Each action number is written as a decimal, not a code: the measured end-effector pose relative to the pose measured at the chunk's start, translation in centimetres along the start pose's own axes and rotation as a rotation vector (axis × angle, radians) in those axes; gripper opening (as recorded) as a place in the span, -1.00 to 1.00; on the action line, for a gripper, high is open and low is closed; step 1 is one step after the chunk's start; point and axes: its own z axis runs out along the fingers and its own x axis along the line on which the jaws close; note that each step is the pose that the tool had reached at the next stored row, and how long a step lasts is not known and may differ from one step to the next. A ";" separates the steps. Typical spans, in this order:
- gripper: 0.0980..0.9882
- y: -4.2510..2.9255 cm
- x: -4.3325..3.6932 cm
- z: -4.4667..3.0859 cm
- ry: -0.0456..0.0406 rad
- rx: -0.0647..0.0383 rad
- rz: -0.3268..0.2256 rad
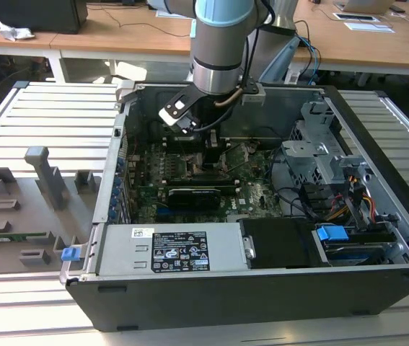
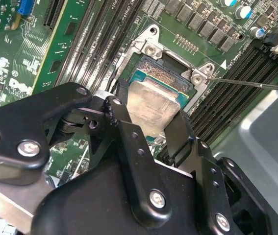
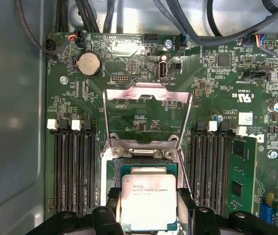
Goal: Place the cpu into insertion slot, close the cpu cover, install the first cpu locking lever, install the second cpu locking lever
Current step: 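Place the cpu into insertion slot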
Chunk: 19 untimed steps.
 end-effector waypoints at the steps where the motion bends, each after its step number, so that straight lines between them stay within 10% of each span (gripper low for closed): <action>1: 0.00 0.00 0.04 0.10 -0.0001 0.000 0.006; 19: 0.00 -0.27 0.39 1.52 -0.0006 0.000 0.006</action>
